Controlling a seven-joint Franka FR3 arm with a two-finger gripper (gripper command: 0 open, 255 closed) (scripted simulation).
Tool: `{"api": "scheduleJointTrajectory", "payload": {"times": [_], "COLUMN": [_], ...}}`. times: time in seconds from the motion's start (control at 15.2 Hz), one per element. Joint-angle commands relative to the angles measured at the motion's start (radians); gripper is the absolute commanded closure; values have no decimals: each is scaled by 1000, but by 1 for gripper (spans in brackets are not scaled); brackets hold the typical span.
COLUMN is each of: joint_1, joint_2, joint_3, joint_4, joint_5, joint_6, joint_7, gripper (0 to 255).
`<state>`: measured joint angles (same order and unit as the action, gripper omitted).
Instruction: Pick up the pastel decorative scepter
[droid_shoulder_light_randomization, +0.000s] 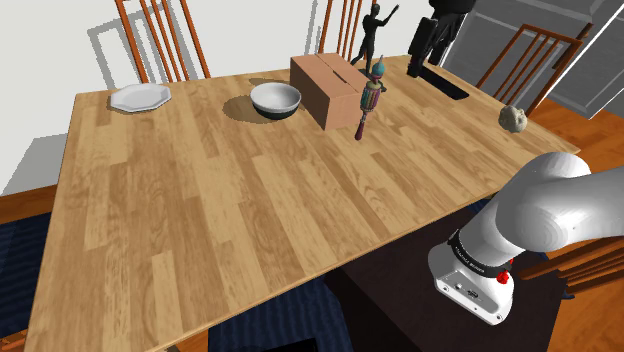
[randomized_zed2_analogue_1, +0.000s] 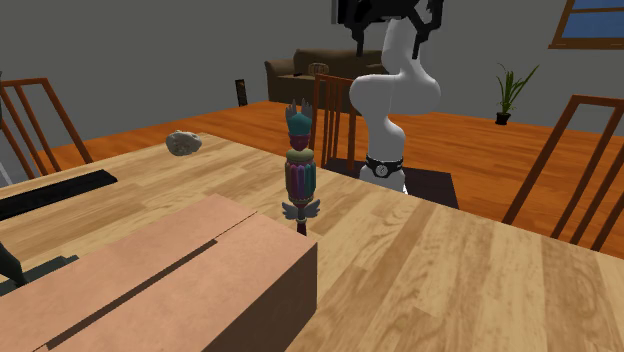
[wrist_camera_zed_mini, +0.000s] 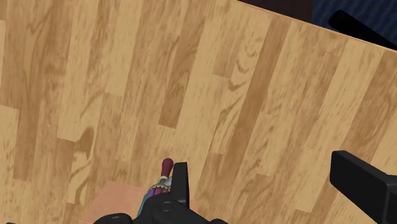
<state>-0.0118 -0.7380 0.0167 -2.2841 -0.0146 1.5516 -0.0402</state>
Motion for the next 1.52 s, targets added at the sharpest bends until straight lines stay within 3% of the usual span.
{"api": "scheduleJointTrajectory", "payload": {"times": [0.0,0.4,0.73,1.12,1.45], "joint_1": [0,5,24,119,128], "joint_2": [0,-23,40,203,229], "joint_3": [0,-109,-218,-393,-409], "joint_4": [0,-188,-283,-307,-343], "joint_5": [0,-47,-60,5,13], "joint_6": [0,333,626,971,1033], "joint_7": [0,-172,-328,-566,-581], "gripper": [0,0,0,0,0]}}
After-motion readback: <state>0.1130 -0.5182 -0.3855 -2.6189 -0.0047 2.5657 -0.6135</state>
